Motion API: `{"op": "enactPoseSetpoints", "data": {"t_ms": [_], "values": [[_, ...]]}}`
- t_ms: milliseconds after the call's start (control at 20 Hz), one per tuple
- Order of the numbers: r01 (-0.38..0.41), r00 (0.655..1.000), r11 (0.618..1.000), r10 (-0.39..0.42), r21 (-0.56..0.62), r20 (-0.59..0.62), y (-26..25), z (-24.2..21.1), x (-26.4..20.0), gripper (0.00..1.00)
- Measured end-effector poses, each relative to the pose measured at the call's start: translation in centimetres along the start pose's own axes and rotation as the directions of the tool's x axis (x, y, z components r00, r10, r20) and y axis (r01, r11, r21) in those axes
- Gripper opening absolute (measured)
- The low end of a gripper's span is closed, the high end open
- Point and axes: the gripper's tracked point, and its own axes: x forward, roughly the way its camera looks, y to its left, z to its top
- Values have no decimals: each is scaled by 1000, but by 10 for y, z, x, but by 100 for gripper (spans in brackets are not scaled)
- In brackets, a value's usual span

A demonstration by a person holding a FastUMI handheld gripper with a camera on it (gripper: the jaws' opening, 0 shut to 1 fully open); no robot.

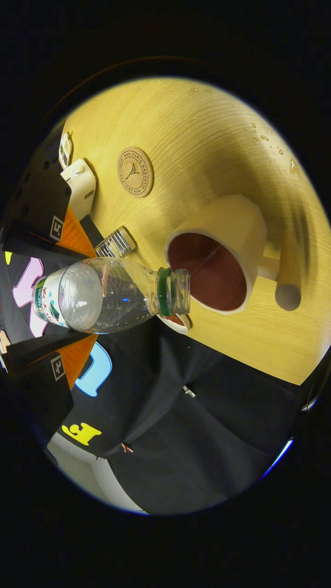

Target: Take the bottle from table, then pour the juice into the cup, finally place the bottle on the coaster

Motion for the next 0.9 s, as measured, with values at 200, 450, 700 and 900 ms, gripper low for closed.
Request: {"op": "enactPoseSetpoints", "data": {"t_ms": [200,450,700,900], "values": [[6,1000,1000,-6,-3,-18,-2,-3,0,74],[-2,999,999,4,36,-50,3,-4,0,74],[-31,996,985,44,170,-73,12,-1,-6,74],[-62,987,922,115,382,-116,28,-11,-18,74]]}}
